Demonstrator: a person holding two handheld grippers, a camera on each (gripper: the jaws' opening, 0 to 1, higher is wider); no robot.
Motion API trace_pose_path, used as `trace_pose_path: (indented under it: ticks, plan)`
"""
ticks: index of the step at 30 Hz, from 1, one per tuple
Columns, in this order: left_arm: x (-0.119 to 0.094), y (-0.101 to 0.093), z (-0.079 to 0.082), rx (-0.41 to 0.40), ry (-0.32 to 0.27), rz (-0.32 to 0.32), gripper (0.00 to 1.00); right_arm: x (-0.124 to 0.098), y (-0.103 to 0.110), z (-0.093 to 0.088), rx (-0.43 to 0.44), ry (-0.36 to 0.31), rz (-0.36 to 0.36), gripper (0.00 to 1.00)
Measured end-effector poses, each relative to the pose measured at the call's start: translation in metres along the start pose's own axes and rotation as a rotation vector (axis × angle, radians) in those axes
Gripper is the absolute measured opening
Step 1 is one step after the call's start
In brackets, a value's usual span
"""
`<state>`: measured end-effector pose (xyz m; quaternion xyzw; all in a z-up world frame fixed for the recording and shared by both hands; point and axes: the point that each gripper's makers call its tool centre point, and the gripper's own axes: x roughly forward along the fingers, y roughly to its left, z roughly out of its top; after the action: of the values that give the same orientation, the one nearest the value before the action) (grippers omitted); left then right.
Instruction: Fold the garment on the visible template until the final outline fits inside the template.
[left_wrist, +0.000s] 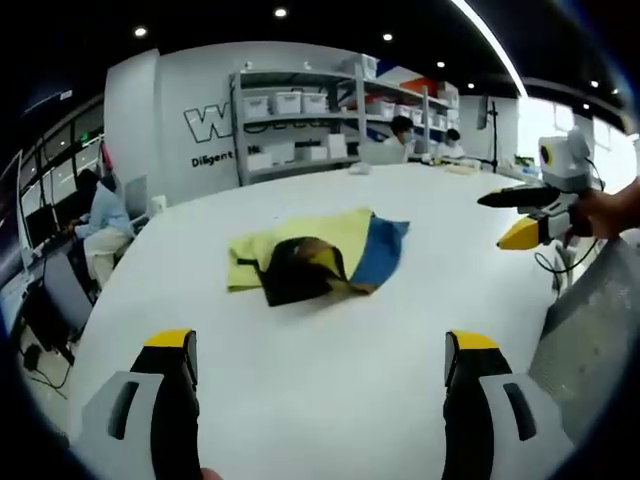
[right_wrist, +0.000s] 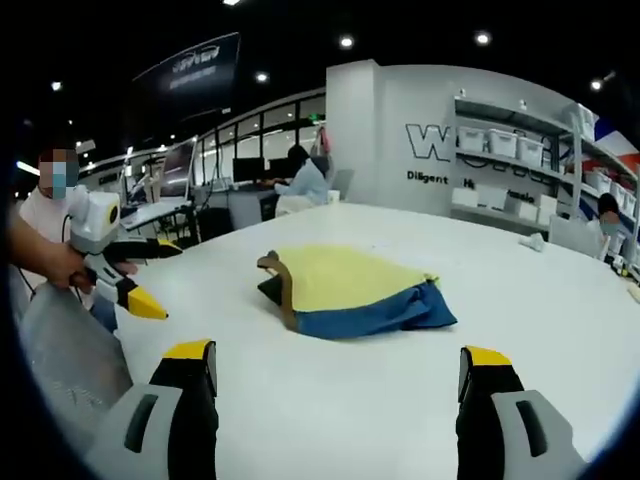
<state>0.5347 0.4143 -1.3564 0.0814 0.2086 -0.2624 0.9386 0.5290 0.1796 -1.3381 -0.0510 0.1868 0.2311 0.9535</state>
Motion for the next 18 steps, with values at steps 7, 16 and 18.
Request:
trace_pose_path:
  ticks: [7, 16, 18]
  plan:
    - [0.002, -0.003, 0.002, -0.013, -0.013, -0.024, 0.99, -0.001, -0.011, 0.001, 0.016, -0.008, -0.038, 0.99]
    - [0.003, -0.002, 0.001, -0.014, -0.006, -0.022, 0.99, 0.000, -0.010, 0.000, 0.018, -0.007, -0.034, 0.99]
    - [0.003, 0.001, 0.001, -0.023, -0.010, -0.010, 0.99, 0.001, -0.008, 0.002, 0.018, -0.016, -0.023, 0.99]
